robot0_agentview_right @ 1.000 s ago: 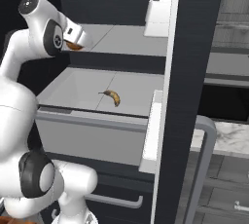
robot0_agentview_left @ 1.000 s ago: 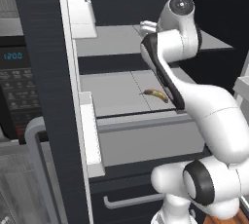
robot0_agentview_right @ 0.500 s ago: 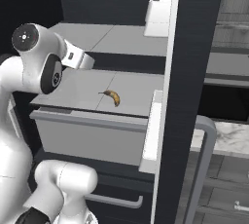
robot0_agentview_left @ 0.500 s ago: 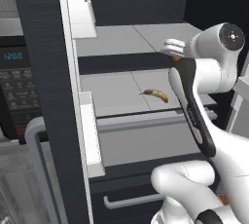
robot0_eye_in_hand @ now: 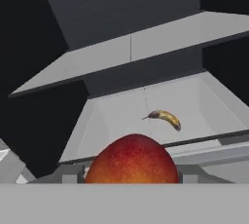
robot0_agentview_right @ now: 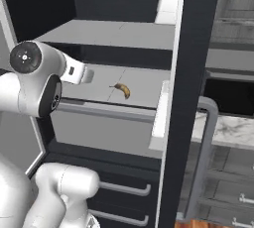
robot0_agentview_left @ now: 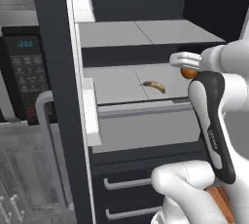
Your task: Retrieve the mango and banana from the fridge and place them into the bowl on the dining table.
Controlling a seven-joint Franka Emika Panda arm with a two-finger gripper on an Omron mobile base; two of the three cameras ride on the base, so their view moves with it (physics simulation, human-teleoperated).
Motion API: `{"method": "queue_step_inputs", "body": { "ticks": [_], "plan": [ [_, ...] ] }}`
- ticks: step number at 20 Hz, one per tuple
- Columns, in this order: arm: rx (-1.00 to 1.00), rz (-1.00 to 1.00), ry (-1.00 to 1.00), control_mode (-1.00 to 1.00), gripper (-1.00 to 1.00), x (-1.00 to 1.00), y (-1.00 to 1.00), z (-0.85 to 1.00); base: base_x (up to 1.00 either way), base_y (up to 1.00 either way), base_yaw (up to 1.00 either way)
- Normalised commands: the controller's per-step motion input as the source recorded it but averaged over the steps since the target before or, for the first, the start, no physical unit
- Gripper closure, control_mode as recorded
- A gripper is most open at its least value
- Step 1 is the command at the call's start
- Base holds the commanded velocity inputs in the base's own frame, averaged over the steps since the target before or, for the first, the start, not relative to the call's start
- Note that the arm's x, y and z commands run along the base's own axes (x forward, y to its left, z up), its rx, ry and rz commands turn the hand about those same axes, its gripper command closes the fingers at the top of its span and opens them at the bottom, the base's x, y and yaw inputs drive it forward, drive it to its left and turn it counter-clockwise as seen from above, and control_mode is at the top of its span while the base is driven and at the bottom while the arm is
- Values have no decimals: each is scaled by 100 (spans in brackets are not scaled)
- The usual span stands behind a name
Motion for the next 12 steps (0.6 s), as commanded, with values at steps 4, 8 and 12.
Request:
{"method": "queue_step_inputs", "body": {
  "ticks": [4,8,12],
  "plan": [
    [0,0,0,100,100,0,0,0,-87,0,13],
    [0,0,0,100,100,0,0,0,-77,1,8],
    [0,0,0,100,100,0,0,0,-53,0,7]
  ]
}}
